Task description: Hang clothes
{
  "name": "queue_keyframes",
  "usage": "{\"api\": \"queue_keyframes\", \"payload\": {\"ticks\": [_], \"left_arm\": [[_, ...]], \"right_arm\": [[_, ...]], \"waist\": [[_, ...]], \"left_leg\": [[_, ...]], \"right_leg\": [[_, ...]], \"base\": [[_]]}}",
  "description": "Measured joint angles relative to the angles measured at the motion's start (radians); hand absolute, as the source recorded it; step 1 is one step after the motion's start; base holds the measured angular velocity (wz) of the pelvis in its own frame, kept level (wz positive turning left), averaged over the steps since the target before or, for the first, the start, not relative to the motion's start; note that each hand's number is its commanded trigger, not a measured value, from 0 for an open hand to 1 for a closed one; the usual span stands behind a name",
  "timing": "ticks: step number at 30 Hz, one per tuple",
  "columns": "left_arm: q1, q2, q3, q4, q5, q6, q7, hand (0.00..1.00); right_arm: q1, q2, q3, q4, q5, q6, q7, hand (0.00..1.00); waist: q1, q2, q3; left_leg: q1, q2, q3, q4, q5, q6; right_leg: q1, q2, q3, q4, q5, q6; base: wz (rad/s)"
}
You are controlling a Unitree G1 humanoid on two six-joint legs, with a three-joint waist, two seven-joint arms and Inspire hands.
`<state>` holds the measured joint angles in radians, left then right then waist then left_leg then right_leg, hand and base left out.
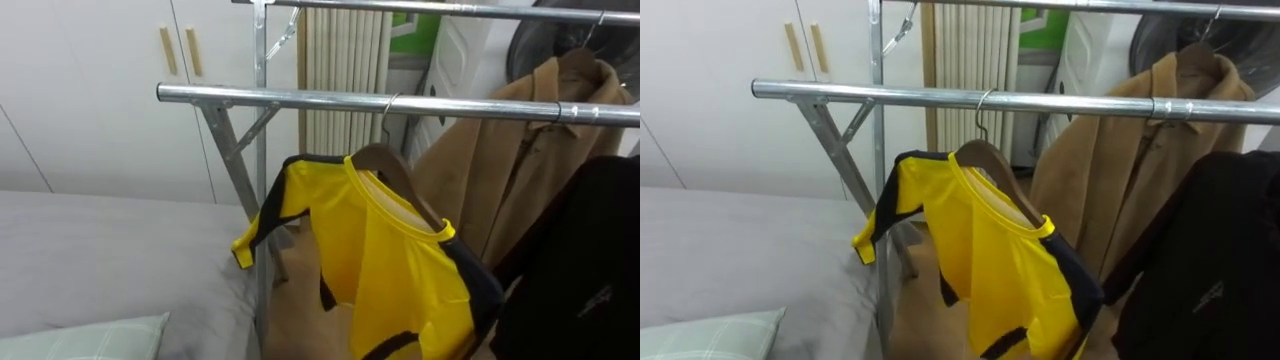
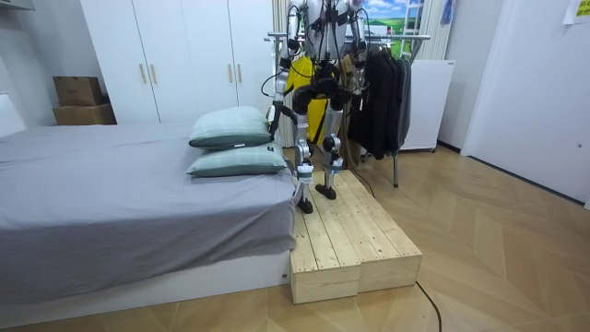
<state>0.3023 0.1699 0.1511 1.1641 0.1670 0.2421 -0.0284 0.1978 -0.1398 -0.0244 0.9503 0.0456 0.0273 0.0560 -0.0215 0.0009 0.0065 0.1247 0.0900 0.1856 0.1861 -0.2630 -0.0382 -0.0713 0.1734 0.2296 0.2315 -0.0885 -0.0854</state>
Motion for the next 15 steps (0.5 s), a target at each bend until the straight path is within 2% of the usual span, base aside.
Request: {"api": "queue_keyframes", "payload": {"ticks": [4, 10, 15], "left_arm": [[-0.001, 0.0, 0.0, 0.001, 0.0, 0.001, 0.001, 0.0], [-0.008, -0.004, -0.009, 0.001, 0.0, 0.001, 0.017, 0.0], [-0.01, -0.02, -0.01, 0.003, 0.001, 0.001, 0.023, 0.0]], "right_arm": [[-0.003, 0.0, -0.001, 0.031, 0.0, -0.013, -0.024, 0.0], [-0.022, -0.001, 0.001, 0.099, 0.05, -0.022, -0.048, 0.0], [-0.022, -0.001, -0.005, 0.13, 0.107, -0.028, -0.052, 0.0]], "waist": [[-0.002, 0.004, -0.0014], [0.001, 0.017, -0.0014], [-0.001, 0.029, -0.0011]], "left_leg": [[0.002, 0.001, -0.015, -0.003, 0.0, 0.0], [0.003, 0.001, -0.028, -0.004, 0.0, 0.0], [-0.002, -0.001, -0.035, -0.004, 0.0, 0.0]], "right_leg": [[0.006, -0.009, -0.039, -0.01, 0.003, -0.003], [0.006, -0.01, -0.042, -0.013, 0.001, -0.005], [0.002, -0.013, -0.055, -0.014, -0.002, -0.005]], "base": [[0.13], [0.05], [0.03]]}}
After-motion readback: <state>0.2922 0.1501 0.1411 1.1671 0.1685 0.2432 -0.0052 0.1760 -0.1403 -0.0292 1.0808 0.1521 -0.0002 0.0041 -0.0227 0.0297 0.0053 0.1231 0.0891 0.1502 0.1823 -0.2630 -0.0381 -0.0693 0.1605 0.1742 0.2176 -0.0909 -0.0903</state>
